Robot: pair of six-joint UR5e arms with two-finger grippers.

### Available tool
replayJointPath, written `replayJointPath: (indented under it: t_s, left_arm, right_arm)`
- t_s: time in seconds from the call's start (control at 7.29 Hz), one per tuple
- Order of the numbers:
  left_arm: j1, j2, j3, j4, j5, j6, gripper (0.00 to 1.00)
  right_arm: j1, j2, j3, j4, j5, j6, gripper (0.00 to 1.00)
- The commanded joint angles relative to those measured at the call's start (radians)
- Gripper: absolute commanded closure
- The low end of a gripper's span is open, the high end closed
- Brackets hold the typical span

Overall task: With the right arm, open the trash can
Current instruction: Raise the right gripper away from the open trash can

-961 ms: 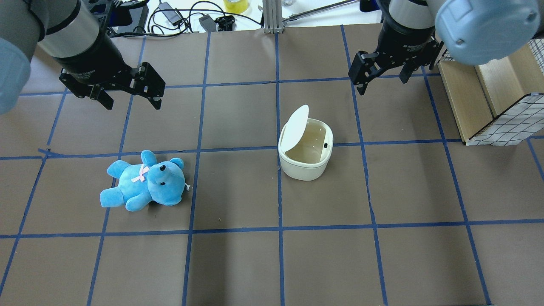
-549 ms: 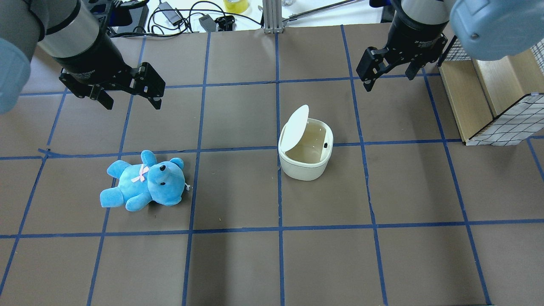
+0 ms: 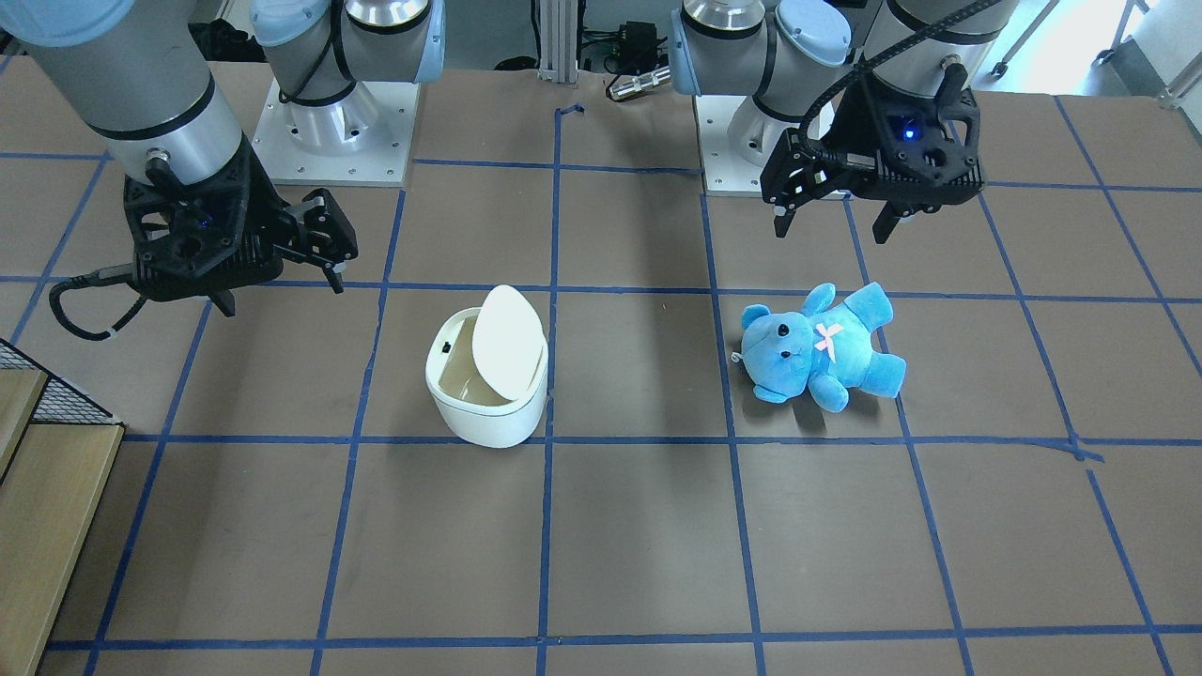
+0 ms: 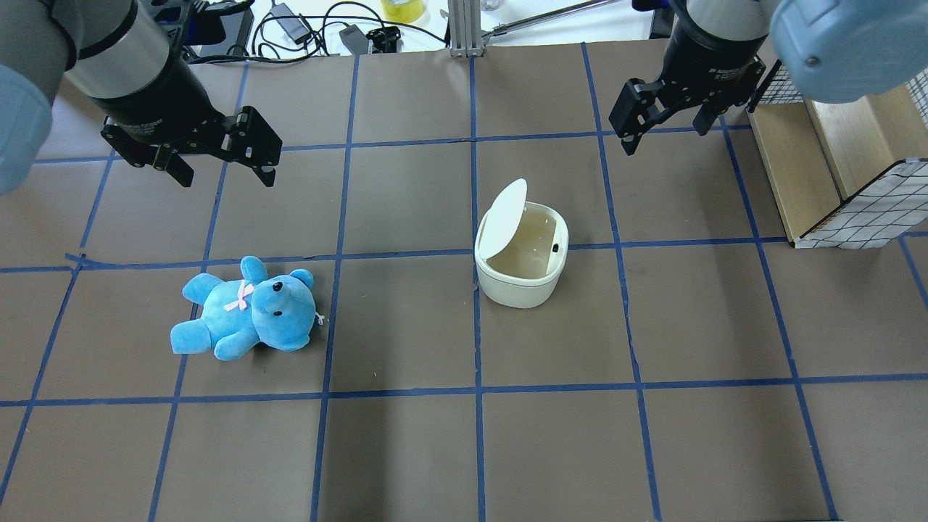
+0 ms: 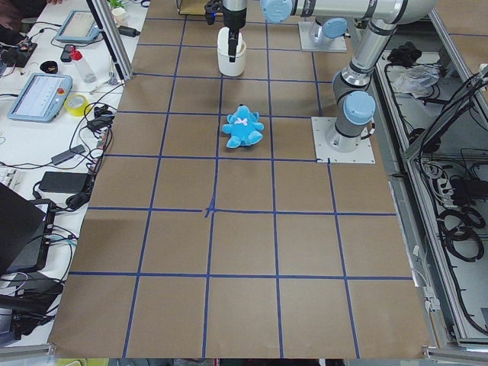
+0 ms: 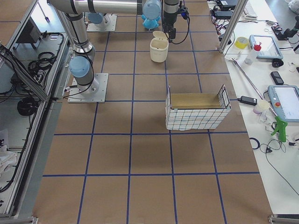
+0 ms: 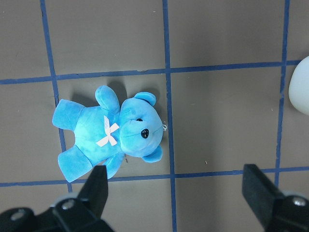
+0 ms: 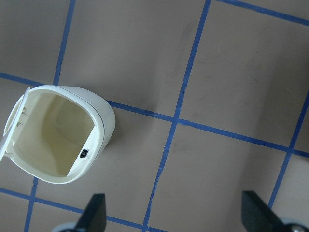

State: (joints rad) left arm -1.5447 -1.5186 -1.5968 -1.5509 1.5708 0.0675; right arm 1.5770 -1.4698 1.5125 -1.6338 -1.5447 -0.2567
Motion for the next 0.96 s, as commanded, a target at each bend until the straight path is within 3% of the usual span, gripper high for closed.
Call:
replayJointPath:
  t_s: [0.0, 0.82]
  left_arm:
    - [0.0, 0.0, 0.0, 0.0, 0.0, 0.0, 0.0]
    - [0.0, 0.0, 0.0, 0.0, 0.0, 0.0, 0.0]
  right_arm:
    - [0.0, -0.003, 0.0, 0.0, -0.008, 0.007, 0.01]
    - [-0.041, -0.015, 0.0, 0.037, -0.02, 0.042, 0.0]
